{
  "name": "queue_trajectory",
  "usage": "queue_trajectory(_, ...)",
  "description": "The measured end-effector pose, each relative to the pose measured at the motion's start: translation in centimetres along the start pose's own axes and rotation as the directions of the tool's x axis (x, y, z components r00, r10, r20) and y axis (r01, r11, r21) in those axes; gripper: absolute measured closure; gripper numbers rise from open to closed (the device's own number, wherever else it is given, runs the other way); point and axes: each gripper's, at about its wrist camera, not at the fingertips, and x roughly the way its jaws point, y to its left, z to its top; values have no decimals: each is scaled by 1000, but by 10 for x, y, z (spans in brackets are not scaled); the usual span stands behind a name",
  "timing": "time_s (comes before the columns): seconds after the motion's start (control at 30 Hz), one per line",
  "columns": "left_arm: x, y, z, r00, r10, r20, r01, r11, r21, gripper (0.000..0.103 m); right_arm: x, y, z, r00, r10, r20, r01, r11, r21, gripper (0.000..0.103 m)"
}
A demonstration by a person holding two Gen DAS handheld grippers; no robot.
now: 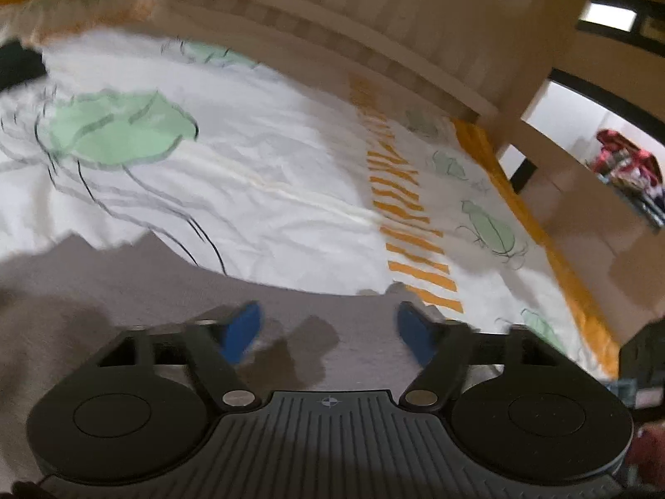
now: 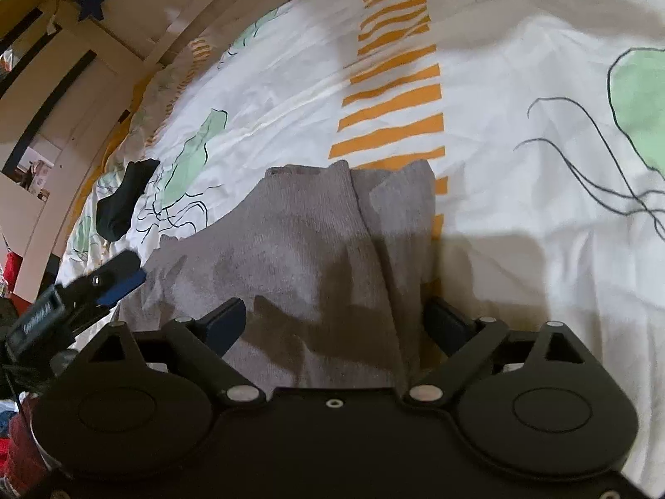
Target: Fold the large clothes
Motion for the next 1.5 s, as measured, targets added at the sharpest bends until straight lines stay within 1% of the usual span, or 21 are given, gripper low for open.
queue_trajectory(0.03, 6, -1, -1, 1000, 9, -19, -10, 1000, -9, 67, 0, -1, 0, 1000, 3, -1, -3, 1000, 7, 9)
queue_trajectory(0.07, 14, -2, -4, 999, 33, -40, -34, 999, -18, 76, 0, -2, -1, 1000, 8, -3, -8, 1000, 19, 9)
queue_trajectory(0.1, 19, 0, -6, 997, 60, -48, -62, 998, -27, 79, 0, -4, -1, 1000, 13, -3, -13, 1000, 28, 9)
queue_trajectory(0.13, 27, 3, -8, 995, 85, -60, -87, 996, -32, 86, 0, -5, 0, 1000, 18, -2, -18, 999, 39, 9)
queue_trajectory(0.17, 34, 7, -11, 992, 102, -73, -105, 994, -39, 88, 0, -6, 0, 1000, 22, -2, -22, 999, 47, 9)
queue_trajectory(0.23, 41, 15, -13, 993, 100, -68, -105, 993, -60, 91, 0, -8, 0, 999, 32, -1, -32, 998, 61, 9)
queue_trajectory(0.3, 41, 18, -13, 993, 98, -64, -103, 991, -84, 91, 1, -10, 0, 999, 40, -4, -40, 997, 65, 8)
queue_trajectory(0.4, 34, 16, -16, 993, 104, -48, -108, 990, -91, 91, 3, -12, -1, 997, 71, -6, -70, 995, 66, 2)
queue_trajectory(0.47, 26, 15, -19, 994, 104, -32, -107, 988, -114, 91, 3, -13, -2, 996, 85, -5, -84, 994, 65, 1)
queue_trajectory(0.57, 12, 17, -28, 996, 92, -13, -93, 982, -165, 91, 3, -13, -2, 996, 93, -7, -93, 994, 59, 1)
queue_trajectory(0.67, -2, 18, -45, 997, 78, -17, -79, 975, -207, 91, 2, -15, -4, 994, 111, -8, -110, 992, 63, 1)
queue_trajectory(0.73, -12, 17, -59, 997, 80, -19, -82, 975, -207, 92, 2, -16, -5, 992, 126, -12, -125, 990, 66, 1)
queue_trajectory(0.87, -29, 10, -77, 995, 95, 9, -93, 982, -165, 91, 1, -15, -9, 986, 161, -35, -158, 985, 63, 1)
queue_trajectory(1.03, -24, 16, -76, 997, 80, 6, -77, 980, -186, 92, 5, -10, -12, 980, 186, -67, -185, 983, 23, 0)
queue_trajectory(1.17, -20, 15, -76, 997, 77, 7, -74, 982, -172, 92, 10, -12, -14, 971, 234, -56, -233, 972, 22, 0)
queue_trajectory(1.2, -20, 15, -76, 997, 75, 10, -72, 982, -174, 92, 10, -13, -14, 968, 244, -51, -243, 970, 26, 3)
queue_trajectory(1.27, -20, 16, -76, 997, 73, 8, -71, 981, -181, 92, 11, -14, -15, 967, 250, -47, -248, 968, 39, 43)
queue_trajectory(1.3, -21, 15, -76, 997, 74, 5, -72, 980, -187, 92, 14, -16, -16, 970, 237, -61, -234, 970, 60, 67)
queue_trajectory(1.33, -23, 14, -75, 997, 72, 4, -70, 979, -194, 92, 16, -18, -18, 967, 244, -68, -239, 968, 77, 67)
queue_trajectory(1.4, -32, 13, -74, 998, 66, 5, -63, 978, -198, 92, 12, -14, -19, 972, 229, -57, -226, 972, 63, 67)
queue_trajectory(1.5, -50, 8, -81, 999, 47, 2, -46, 983, -175, 92, -1, -1, -18, 975, 221, -17, -220, 975, 45, 67)
